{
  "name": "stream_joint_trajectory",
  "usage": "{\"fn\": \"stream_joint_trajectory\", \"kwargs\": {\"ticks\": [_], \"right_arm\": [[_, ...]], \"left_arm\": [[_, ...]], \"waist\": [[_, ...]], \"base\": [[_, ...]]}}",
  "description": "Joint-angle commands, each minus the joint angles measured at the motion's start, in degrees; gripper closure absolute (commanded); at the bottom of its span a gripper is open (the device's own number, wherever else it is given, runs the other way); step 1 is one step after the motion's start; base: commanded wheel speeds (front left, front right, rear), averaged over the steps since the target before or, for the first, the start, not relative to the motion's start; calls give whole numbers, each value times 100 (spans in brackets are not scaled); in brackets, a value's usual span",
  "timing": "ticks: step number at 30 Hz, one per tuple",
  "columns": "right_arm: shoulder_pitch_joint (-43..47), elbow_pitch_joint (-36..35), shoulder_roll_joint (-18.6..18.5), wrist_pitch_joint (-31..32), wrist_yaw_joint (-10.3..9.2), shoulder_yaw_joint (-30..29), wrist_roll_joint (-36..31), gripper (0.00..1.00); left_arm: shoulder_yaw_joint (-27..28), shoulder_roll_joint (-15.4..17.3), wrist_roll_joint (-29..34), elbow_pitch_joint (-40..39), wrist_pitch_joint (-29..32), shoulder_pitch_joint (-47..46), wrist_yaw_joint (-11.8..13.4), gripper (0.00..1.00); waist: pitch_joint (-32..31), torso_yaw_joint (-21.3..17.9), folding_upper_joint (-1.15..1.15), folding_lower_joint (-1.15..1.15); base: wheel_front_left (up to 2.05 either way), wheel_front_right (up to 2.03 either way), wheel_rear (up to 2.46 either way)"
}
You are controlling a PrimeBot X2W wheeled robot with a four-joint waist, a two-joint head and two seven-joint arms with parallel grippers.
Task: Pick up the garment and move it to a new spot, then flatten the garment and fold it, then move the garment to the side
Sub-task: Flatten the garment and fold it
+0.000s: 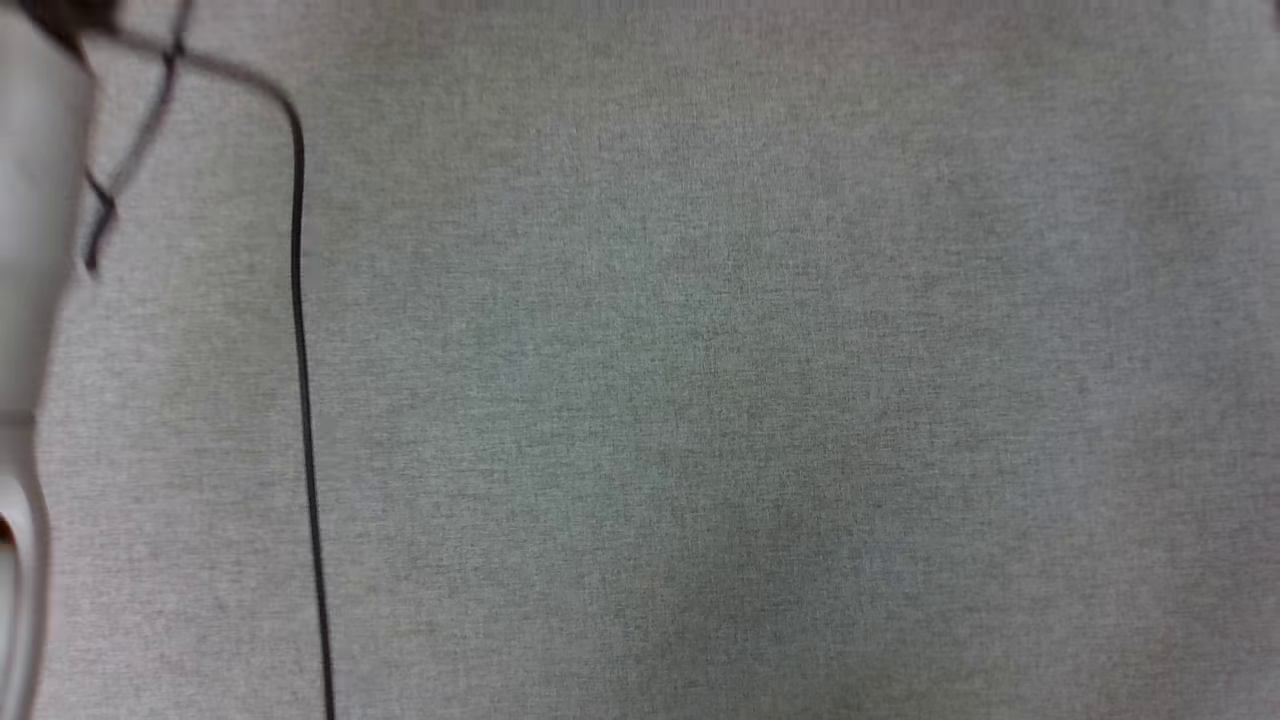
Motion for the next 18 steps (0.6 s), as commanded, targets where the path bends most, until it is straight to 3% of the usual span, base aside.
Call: {"fn": "stream_joint_trajectory", "kwargs": {"ticks": [1,18], "right_arm": [[185,-22,-44,-55,-7,76,57,100],[2887,-740,-761,-464,-6,1282,1082,100]], "left_arm": [[-3,21,-21,-84,-44,251,58,100],[8,584,-685,-2297,33,4875,1226,100]], "waist": [[-97,26,0,0],[-1538,228,0,0]], "base": [[0,0,0],[0,0,0]]}}
